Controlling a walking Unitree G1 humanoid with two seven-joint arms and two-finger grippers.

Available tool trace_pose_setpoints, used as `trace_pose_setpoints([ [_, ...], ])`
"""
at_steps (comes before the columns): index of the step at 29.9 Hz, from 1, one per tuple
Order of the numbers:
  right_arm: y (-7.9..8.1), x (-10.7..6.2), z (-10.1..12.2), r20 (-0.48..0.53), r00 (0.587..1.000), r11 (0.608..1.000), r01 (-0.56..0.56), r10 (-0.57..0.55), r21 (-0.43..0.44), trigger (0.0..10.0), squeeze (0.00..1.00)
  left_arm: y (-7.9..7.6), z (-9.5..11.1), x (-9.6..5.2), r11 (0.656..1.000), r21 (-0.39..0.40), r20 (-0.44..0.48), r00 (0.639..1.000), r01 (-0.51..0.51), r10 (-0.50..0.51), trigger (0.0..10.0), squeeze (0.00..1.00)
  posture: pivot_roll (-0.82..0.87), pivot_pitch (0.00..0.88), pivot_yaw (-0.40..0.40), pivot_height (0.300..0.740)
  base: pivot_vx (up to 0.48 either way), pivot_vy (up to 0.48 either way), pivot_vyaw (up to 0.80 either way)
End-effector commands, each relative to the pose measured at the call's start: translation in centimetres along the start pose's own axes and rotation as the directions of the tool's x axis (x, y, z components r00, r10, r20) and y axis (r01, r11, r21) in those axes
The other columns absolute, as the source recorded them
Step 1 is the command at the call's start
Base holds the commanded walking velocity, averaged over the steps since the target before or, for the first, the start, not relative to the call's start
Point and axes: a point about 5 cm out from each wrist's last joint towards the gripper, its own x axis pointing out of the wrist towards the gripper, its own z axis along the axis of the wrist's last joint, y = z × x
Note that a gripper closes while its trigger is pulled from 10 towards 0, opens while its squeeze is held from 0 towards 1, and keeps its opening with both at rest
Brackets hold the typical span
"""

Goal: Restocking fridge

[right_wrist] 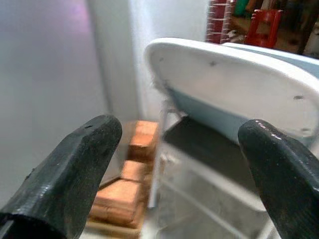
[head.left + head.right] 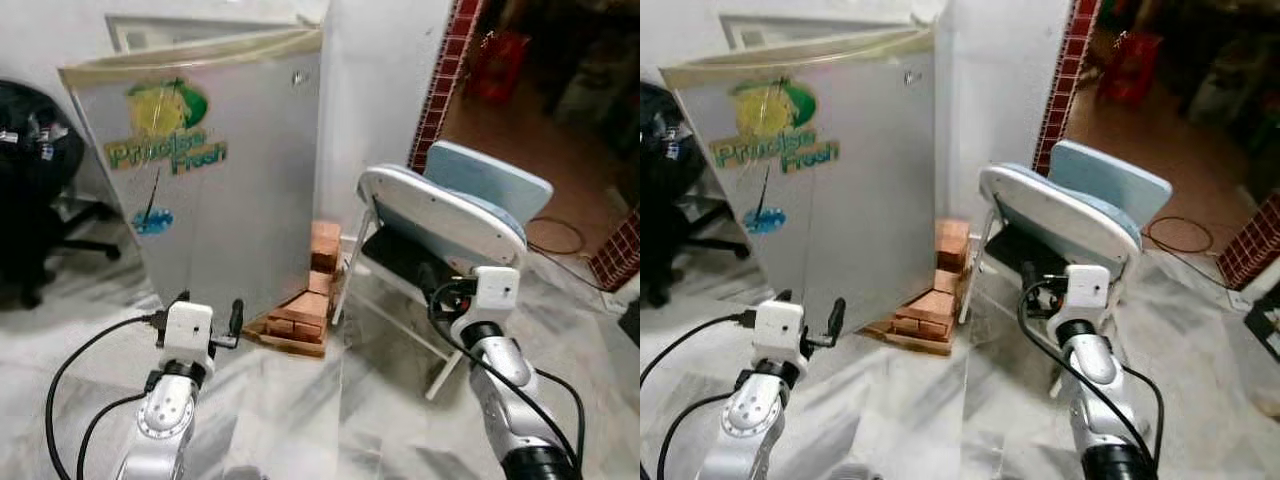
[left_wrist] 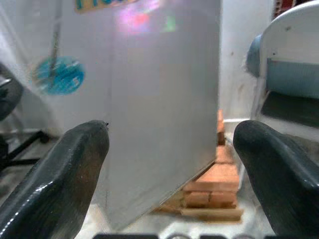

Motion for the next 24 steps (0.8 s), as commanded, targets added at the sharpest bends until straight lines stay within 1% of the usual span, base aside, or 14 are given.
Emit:
trace_pose_setpoints([
  [1,-0.36,0.32,1.07,0.034,0.999,1.000,0.016,-0.016,-0.012,10.0,0.00,0.00,0.45,0.49,1.000,-0.004,0.017,1.000,0.004,-0.004,10.0,0.00,0.05,0.000,-0.025,0.740,0.000,0.480,-0.40],
  [6,-0.35,0.22,1.03,0.033,0.999,1.000,0.021,-0.020,-0.011,10.0,0.00,0.02,0.44,0.56,1.000,-0.009,0.018,1.000,0.004,-0.004,10.0,0.00,0.05,0.000,-0.023,0.740,0.000,0.480,-0.52],
  [9,-0.26,0.17,0.94,0.030,0.999,1.000,0.022,-0.022,-0.009,10.0,0.00,-0.24,0.43,0.59,1.000,-0.014,0.019,1.000,0.009,-0.009,10.0,0.00,0.05,0.000,-0.022,0.740,0.000,0.480,-0.70],
  [17,-0.31,0.06,0.97,0.030,0.999,1.000,0.025,-0.025,-0.011,10.0,0.00,-0.25,0.36,0.58,1.000,-0.015,0.019,1.000,0.014,-0.013,10.0,0.00,0.05,0.000,-0.024,0.740,0.000,0.478,-0.68],
  [19,-0.40,0.09,1.01,0.030,0.999,1.000,0.026,-0.026,-0.012,10.0,0.00,-0.27,0.33,0.58,1.000,-0.016,0.018,1.000,0.014,-0.014,10.0,0.00,0.05,0.000,-0.024,0.740,0.000,0.480,-0.43],
  [24,-0.52,0.38,1.29,0.036,0.999,0.999,0.026,-0.025,-0.020,10.0,0.00,-0.58,0.37,0.75,1.000,-0.019,0.021,1.000,0.021,-0.020,10.0,0.00,0.04,0.000,-0.023,0.740,0.000,0.478,0.00],
])
